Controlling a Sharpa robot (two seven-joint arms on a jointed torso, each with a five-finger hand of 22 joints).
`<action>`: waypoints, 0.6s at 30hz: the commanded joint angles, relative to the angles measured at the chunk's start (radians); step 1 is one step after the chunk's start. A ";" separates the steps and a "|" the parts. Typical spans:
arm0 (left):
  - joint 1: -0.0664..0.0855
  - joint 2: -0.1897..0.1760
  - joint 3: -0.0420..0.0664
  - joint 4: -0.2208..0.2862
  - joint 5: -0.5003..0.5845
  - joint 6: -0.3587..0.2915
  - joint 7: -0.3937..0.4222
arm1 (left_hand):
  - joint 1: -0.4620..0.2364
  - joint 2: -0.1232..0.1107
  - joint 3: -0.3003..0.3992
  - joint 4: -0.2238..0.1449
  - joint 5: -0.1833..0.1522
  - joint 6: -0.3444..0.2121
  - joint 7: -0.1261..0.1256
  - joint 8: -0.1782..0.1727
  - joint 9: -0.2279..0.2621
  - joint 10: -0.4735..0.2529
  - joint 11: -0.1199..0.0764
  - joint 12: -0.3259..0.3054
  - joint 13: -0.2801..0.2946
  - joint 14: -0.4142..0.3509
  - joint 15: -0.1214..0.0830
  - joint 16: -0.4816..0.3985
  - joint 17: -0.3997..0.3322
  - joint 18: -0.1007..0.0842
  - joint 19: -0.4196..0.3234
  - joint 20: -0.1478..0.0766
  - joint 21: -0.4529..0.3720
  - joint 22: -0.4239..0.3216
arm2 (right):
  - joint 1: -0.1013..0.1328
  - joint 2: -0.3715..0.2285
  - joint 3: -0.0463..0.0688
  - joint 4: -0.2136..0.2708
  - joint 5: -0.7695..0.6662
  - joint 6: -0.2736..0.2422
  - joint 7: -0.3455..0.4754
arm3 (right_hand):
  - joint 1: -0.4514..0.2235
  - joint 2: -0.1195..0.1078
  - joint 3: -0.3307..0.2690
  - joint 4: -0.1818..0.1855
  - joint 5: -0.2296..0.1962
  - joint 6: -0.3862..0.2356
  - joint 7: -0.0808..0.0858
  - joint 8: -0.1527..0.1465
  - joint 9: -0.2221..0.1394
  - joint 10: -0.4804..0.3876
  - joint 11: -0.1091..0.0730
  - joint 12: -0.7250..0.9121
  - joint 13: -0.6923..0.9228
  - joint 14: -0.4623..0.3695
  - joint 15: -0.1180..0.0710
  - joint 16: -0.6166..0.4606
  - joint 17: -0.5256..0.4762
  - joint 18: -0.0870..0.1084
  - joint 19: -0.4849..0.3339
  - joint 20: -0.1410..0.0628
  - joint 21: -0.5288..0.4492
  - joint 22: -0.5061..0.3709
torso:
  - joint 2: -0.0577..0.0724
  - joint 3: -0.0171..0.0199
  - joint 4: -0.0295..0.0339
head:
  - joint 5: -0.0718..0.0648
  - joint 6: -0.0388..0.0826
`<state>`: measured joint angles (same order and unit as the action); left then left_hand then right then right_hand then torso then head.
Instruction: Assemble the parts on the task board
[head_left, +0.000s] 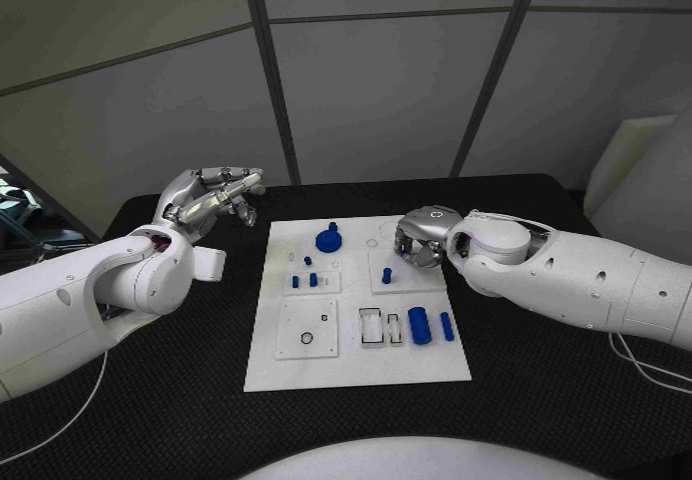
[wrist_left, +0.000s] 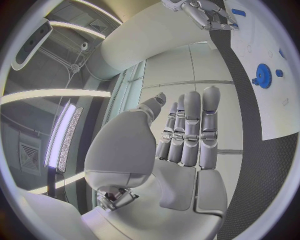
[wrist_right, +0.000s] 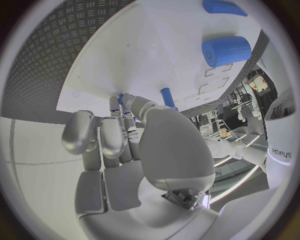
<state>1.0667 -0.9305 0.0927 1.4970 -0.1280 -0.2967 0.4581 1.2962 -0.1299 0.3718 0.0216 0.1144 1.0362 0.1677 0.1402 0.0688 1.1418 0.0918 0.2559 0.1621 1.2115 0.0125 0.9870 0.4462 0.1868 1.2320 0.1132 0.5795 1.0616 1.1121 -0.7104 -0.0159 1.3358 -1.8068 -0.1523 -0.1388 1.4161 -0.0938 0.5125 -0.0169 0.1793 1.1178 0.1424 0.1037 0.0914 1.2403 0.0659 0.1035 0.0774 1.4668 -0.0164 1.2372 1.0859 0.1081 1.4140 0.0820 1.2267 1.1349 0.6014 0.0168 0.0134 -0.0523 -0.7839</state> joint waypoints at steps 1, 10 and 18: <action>0.001 0.001 0.001 0.000 0.006 0.012 -0.001 | -0.002 0.009 -0.007 0.001 -0.002 -0.001 0.001 0.004 -0.001 -0.009 0.001 0.005 0.001 0.006 0.002 0.000 -0.001 -0.014 -0.009 0.001 -0.006 -0.002 | 0.000 0.002 -0.001 -0.001 -0.008 0.031 -0.007 | 0.004 0.009 0.004 -0.010 -0.004 0.001 0.004 -0.004 -0.003 0.002 0.005 -0.010 -0.001 0.033 -0.001 0.006 -0.002 -0.021 0.005 0.001 0.008 0.005 | 0.000 0.0001 0.0011 | -0.001 -0.002; 0.001 0.003 0.001 0.000 0.006 0.021 -0.010 | 0.005 0.011 -0.013 0.001 -0.001 -0.005 0.002 0.003 -0.001 -0.015 0.002 0.008 0.002 0.004 0.003 0.000 -0.003 -0.013 -0.012 0.001 -0.016 -0.008 | 0.000 0.008 0.000 -0.006 -0.010 0.044 -0.013 | 0.005 0.004 0.027 -0.036 0.001 -0.011 0.013 -0.020 -0.009 -0.009 0.013 -0.031 -0.005 0.030 0.005 0.011 -0.006 -0.021 -0.003 0.006 0.020 0.017 | -0.001 -0.0005 -0.0004 | -0.003 -0.003; 0.001 0.005 0.001 0.000 0.006 0.030 -0.018 | 0.015 0.014 -0.017 -0.001 0.000 -0.009 0.003 0.002 -0.002 -0.021 0.003 0.011 0.003 0.001 0.003 0.000 -0.005 -0.012 -0.015 0.002 -0.028 -0.015 | 0.000 0.015 0.000 -0.012 -0.005 0.069 -0.007 | -0.012 -0.008 0.039 -0.044 0.000 -0.027 0.022 -0.035 -0.015 -0.034 0.024 -0.041 -0.011 0.026 0.014 0.011 -0.015 -0.020 -0.011 0.014 0.023 0.019 | -0.001 -0.0013 0.0006 | -0.006 -0.001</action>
<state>1.0667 -0.9271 0.0926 1.4961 -0.1268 -0.2846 0.4442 1.3069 -0.1194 0.3598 0.0206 0.1145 1.0323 0.1714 0.1402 0.0680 1.1280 0.0922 0.2639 0.1631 1.2115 0.0127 0.9871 0.4423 0.1866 1.2215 0.1164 0.5563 1.0472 1.1142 -0.6972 -0.0141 1.3269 -1.8094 -0.1208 -0.1464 1.4144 -0.0955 0.5513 -0.0558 0.1792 1.0962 0.1645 0.0725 0.0775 1.2126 0.0927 0.0679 0.0674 1.4667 -0.0086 1.2415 1.0725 0.0927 1.4053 0.0907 1.2466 1.1531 0.5998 0.0158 0.0134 -0.0575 -0.7854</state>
